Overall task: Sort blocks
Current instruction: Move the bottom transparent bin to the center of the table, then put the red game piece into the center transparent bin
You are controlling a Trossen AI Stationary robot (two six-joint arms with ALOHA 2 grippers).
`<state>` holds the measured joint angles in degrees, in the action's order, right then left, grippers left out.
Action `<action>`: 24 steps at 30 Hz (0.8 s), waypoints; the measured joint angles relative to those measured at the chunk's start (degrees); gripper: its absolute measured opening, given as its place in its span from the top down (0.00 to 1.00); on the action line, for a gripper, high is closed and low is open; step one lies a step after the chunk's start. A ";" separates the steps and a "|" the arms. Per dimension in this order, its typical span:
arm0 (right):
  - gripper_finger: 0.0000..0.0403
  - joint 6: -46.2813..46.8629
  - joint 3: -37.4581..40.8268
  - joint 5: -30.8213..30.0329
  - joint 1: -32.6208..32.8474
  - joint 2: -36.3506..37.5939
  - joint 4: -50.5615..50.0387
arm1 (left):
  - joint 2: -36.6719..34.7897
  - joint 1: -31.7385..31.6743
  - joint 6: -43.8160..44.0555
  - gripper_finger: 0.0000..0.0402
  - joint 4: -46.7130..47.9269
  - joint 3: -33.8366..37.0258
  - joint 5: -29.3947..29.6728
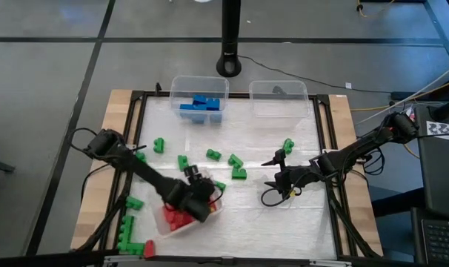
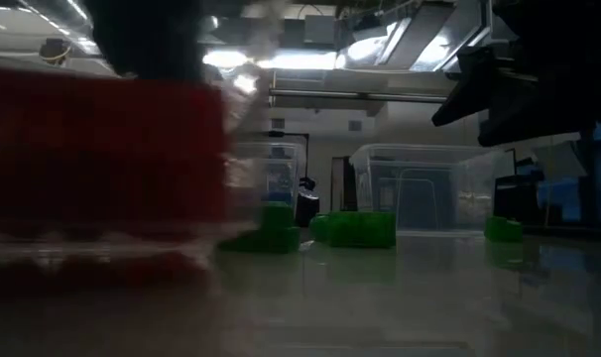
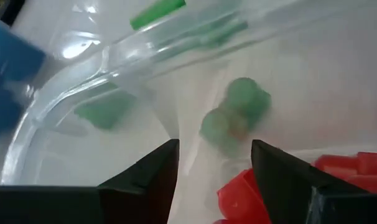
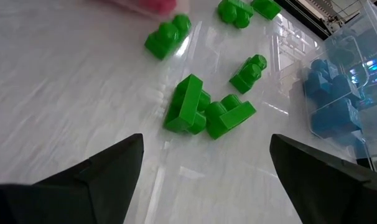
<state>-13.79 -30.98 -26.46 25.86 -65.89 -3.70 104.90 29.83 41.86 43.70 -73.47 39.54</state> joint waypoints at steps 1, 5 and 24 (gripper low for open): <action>0.13 0.01 0.00 0.00 0.01 0.00 -0.11 | 0.00 -1.01 -1.23 0.53 -0.94 0.00 0.03; 0.13 0.26 0.00 0.00 0.00 0.00 -0.99 | -0.18 -2.80 -4.18 0.53 1.68 -1.52 -1.70; 0.13 0.49 0.00 -0.07 0.01 0.00 -0.67 | -8.39 19.22 15.28 0.53 14.81 -17.48 -13.13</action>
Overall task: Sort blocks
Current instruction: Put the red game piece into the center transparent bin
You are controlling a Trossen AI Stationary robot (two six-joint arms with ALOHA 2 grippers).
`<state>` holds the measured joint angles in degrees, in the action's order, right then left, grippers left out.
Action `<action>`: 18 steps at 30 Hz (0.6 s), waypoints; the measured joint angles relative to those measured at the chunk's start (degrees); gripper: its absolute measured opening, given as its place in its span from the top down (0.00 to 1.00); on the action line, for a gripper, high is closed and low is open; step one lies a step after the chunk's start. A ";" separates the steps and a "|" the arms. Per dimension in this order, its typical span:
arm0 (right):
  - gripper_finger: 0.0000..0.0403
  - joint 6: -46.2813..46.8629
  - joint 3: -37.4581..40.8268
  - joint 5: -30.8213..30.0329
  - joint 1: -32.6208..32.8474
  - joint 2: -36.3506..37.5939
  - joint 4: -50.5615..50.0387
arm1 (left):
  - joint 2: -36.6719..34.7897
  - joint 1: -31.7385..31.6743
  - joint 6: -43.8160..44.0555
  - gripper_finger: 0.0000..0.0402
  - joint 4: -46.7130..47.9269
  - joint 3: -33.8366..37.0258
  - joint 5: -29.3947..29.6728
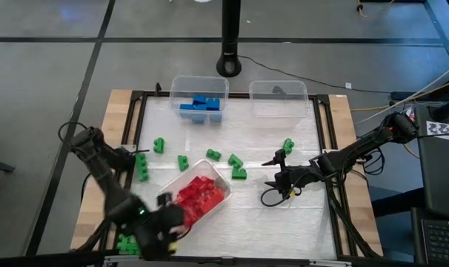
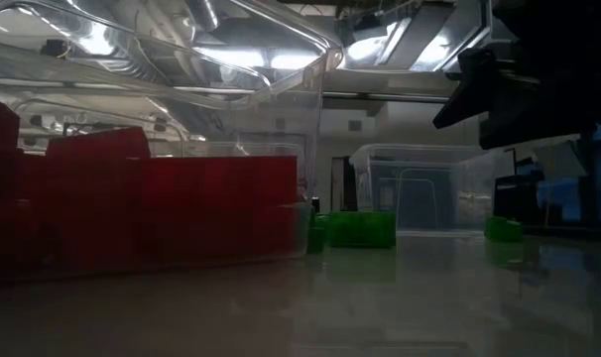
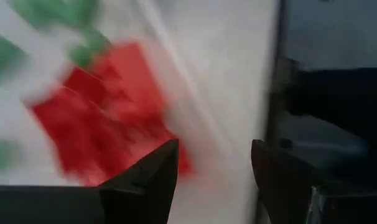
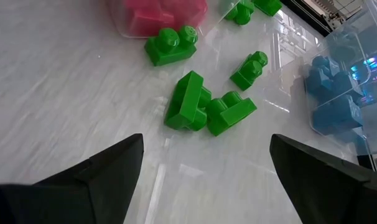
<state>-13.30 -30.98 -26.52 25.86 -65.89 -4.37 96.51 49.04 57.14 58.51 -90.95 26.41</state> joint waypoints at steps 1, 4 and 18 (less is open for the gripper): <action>0.13 0.00 0.00 0.00 0.00 0.00 -0.01 | 0.00 1.62 3.01 0.53 -0.29 -0.01 -1.18; 0.13 0.24 0.00 0.00 0.01 0.00 0.20 | 0.13 6.71 13.03 0.53 -0.70 0.08 -2.17; 0.13 0.20 0.00 -0.02 0.00 0.00 0.34 | 8.72 18.15 38.50 0.62 -1.16 0.34 -5.44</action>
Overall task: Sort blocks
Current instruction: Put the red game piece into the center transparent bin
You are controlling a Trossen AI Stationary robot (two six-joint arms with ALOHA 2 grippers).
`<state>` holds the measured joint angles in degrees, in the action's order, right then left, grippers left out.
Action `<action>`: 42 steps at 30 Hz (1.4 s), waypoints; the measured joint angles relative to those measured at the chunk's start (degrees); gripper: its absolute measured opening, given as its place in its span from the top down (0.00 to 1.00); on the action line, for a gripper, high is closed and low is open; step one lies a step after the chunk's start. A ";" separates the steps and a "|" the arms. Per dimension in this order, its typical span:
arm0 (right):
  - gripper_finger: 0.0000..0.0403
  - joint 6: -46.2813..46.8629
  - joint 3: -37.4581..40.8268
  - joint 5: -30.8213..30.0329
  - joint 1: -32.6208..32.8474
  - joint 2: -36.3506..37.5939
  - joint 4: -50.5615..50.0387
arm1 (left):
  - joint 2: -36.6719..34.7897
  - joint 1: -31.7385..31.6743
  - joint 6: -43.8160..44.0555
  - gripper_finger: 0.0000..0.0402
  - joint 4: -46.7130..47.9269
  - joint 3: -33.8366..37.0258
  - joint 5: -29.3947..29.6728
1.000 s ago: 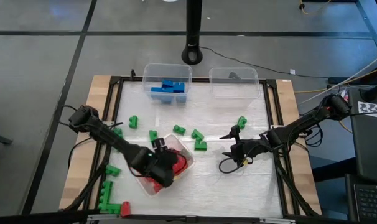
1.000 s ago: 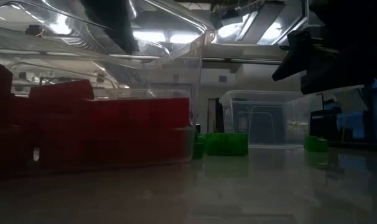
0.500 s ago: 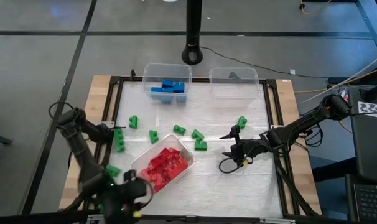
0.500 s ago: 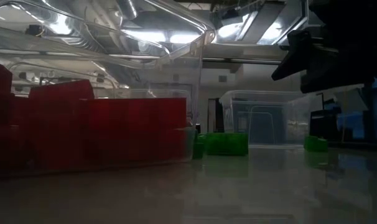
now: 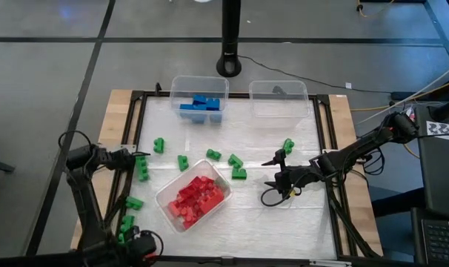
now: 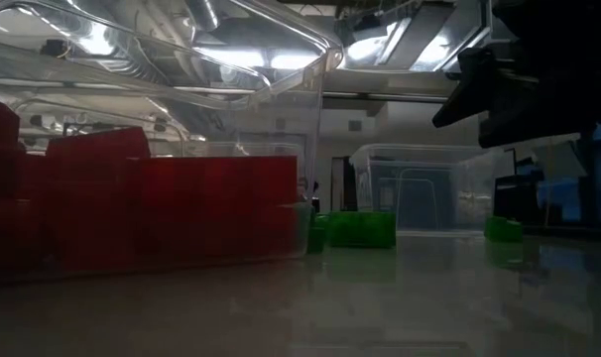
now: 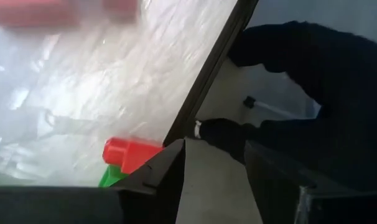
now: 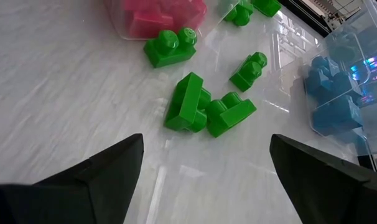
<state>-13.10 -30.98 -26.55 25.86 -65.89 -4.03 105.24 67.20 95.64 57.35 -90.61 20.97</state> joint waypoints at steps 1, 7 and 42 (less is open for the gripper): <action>0.13 0.00 0.00 -0.01 -0.01 0.00 0.01 | 0.71 0.37 0.35 0.62 -0.01 0.00 -0.01; 0.13 0.00 0.00 -0.02 -0.02 0.00 0.09 | 4.47 1.80 0.45 0.63 1.22 0.00 -0.02; 0.13 -0.76 0.00 -2.44 -0.02 0.00 -0.07 | 12.48 2.47 -10.28 0.34 5.05 0.35 -4.53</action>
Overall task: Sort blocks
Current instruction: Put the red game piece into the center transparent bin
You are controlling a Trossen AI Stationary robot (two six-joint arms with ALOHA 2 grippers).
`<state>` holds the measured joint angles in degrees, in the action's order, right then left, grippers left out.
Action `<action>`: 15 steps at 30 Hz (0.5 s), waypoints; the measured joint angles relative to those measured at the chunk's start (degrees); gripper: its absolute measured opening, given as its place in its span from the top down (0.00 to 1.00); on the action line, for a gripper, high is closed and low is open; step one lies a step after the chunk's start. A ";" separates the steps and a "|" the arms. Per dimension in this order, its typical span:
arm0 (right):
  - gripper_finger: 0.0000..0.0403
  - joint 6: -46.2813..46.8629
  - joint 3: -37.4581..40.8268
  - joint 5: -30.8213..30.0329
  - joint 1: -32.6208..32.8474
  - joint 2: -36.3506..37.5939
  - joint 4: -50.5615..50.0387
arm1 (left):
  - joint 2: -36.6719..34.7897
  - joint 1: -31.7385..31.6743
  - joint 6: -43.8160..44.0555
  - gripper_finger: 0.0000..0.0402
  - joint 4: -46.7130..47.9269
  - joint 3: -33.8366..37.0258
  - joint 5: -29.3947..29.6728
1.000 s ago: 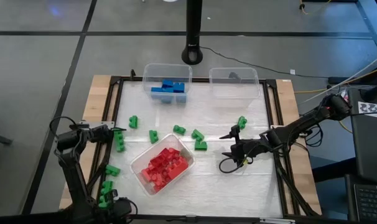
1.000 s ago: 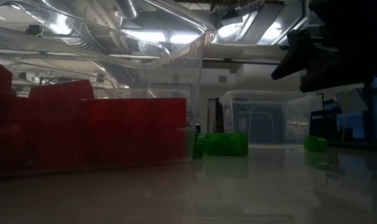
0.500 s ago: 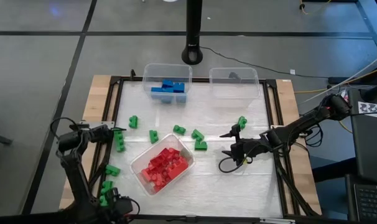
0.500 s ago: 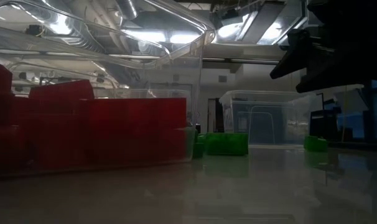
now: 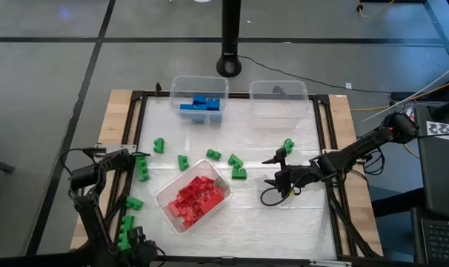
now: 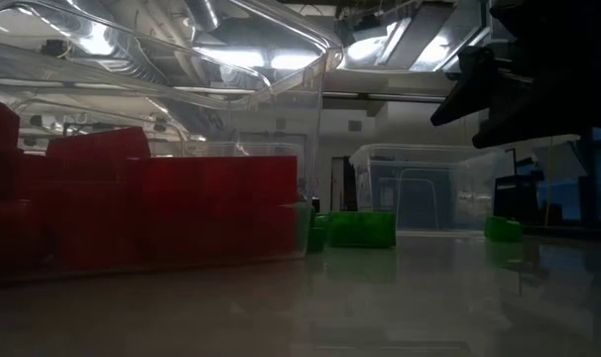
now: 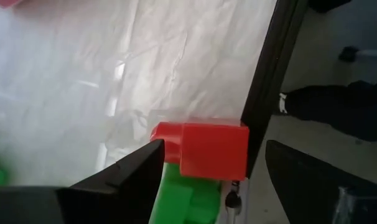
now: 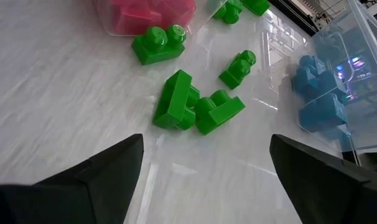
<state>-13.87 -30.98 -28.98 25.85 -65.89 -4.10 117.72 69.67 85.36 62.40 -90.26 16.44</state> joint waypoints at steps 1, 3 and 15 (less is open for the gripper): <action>0.13 0.02 0.00 -0.01 0.00 0.00 -0.03 | 0.23 0.00 -0.07 0.34 0.06 0.00 0.01; 0.13 0.02 0.00 0.01 0.00 0.00 -0.02 | 0.54 0.00 -0.18 0.34 0.38 0.00 0.01; 0.13 0.04 0.00 -0.01 0.00 0.00 0.11 | 3.37 -0.43 -2.26 0.34 2.14 0.00 0.01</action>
<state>-13.82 -30.98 -28.99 25.85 -65.89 -3.99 121.09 69.24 83.10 64.54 -90.26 16.45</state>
